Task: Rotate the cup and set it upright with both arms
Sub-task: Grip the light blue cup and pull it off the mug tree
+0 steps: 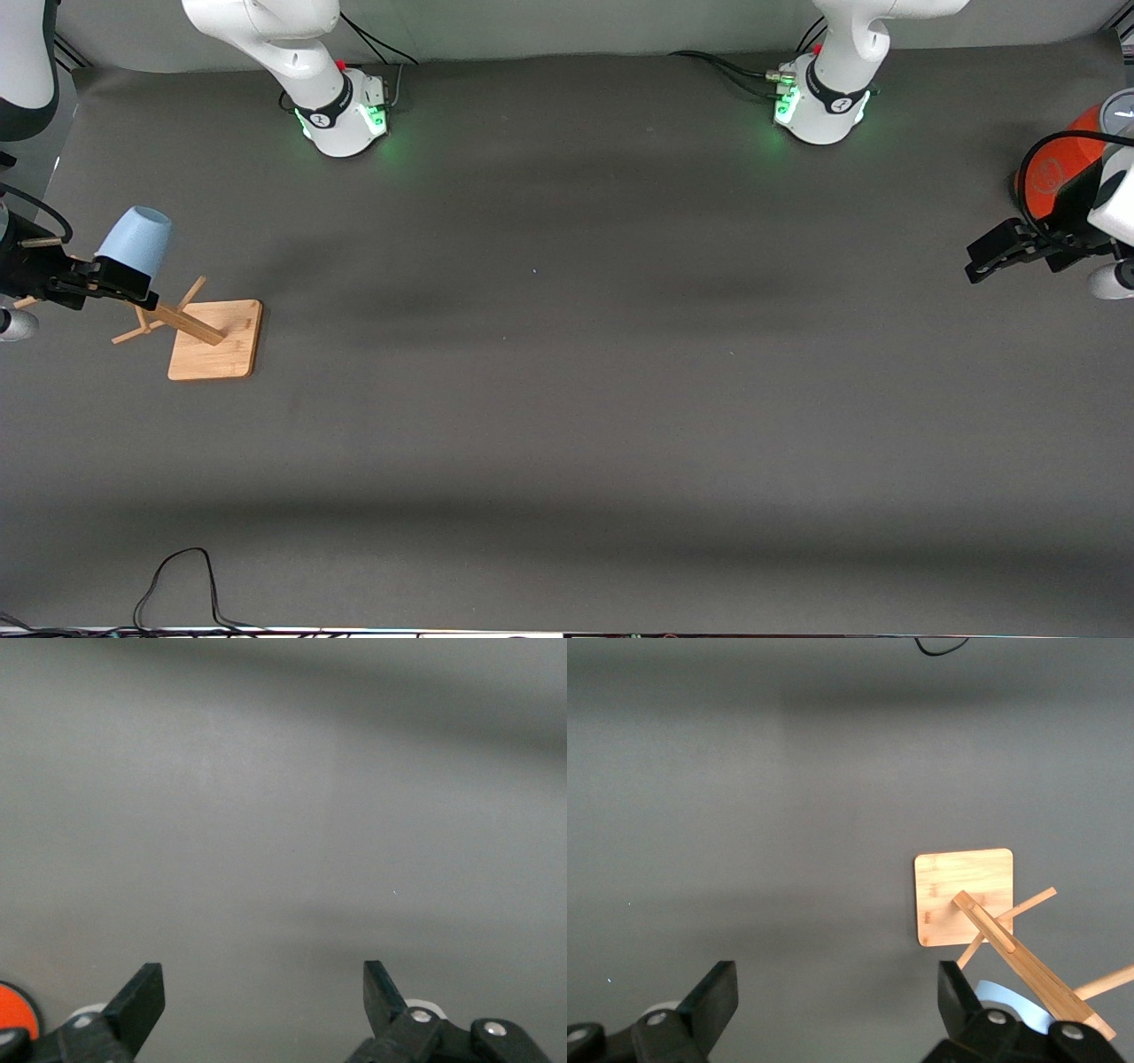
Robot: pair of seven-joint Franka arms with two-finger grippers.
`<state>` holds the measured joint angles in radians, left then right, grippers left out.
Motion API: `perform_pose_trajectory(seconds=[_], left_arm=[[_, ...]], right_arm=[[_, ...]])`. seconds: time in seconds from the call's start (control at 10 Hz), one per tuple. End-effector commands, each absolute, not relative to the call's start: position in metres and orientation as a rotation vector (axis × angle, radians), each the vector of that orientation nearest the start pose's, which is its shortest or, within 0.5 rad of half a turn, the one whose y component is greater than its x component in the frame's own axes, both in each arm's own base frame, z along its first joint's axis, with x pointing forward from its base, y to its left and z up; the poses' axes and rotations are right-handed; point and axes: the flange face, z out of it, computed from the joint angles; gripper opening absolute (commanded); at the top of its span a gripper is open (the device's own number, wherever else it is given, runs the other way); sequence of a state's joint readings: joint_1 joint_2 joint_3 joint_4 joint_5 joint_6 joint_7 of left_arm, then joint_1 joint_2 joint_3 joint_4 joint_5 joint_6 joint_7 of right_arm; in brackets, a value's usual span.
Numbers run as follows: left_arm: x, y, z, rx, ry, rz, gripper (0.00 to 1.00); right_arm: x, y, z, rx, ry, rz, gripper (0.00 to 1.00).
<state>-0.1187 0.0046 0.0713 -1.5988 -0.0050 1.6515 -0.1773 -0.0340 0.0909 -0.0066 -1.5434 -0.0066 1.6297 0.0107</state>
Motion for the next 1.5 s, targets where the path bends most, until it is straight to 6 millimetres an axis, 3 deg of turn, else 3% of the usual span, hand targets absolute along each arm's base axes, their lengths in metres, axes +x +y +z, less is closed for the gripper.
perform_pose_trajectory(seconds=[0.0, 0.8, 1.2, 1.4], left_arm=[[0.563, -0.027, 0.620, -3.152, -0.194, -0.073, 1.00], [0.562, -0.030, 0.619, -3.143, -0.138, -0.067, 1.00], [0.563, -0.023, 0.613, -3.140, -0.043, -0.029, 1.00], [0.561, -0.023, 0.606, -3.129, -0.038, 0.035, 1.00]], right_arm=[[0.584, -0.025, 0.594, -3.146, 0.106, -0.012, 1.00], [0.577, -0.025, 0.596, -3.153, 0.081, 0.003, 1.00], [0.510, -0.099, 0.595, -3.118, 0.325, 0.030, 1.00], [0.480, -0.133, 0.585, -3.055, 0.581, 0.063, 1.00]])
